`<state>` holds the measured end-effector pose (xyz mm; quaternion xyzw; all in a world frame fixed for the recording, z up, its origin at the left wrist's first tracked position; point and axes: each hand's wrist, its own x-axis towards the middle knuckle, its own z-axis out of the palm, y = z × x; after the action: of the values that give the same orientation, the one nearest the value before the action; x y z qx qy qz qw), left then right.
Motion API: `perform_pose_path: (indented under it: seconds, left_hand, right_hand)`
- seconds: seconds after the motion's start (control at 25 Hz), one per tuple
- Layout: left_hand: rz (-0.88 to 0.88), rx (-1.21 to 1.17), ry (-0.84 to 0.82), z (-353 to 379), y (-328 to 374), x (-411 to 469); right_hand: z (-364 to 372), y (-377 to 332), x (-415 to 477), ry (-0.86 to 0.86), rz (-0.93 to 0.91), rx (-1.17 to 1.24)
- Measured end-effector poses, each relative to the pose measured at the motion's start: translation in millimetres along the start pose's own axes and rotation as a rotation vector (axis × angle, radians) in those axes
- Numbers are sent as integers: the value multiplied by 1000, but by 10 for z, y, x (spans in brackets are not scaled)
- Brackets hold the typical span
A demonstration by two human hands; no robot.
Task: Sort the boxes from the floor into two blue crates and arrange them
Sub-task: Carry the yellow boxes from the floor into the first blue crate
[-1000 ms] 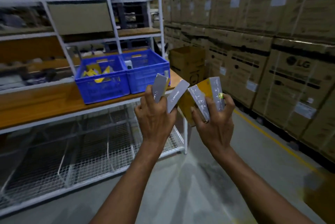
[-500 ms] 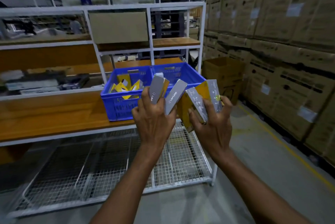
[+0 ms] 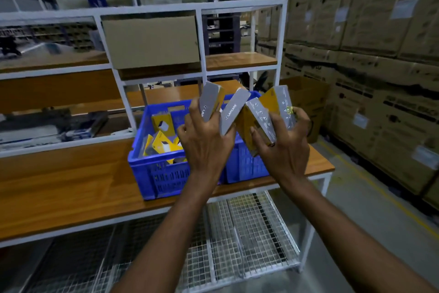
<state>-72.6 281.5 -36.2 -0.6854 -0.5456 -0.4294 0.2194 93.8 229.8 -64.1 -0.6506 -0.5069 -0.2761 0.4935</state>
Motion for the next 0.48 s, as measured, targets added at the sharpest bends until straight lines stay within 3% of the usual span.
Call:
perform_pose_path:
  seconds: [0.28,0.48]
  left_hand:
    - [-71,83,-1,568,-481,471]
    - [-259,108,-22,834,-923,698]
  right_hand:
    - [914,-130,432,-68,-74,130]
    - [1516,-386,649,-144,-178,202]
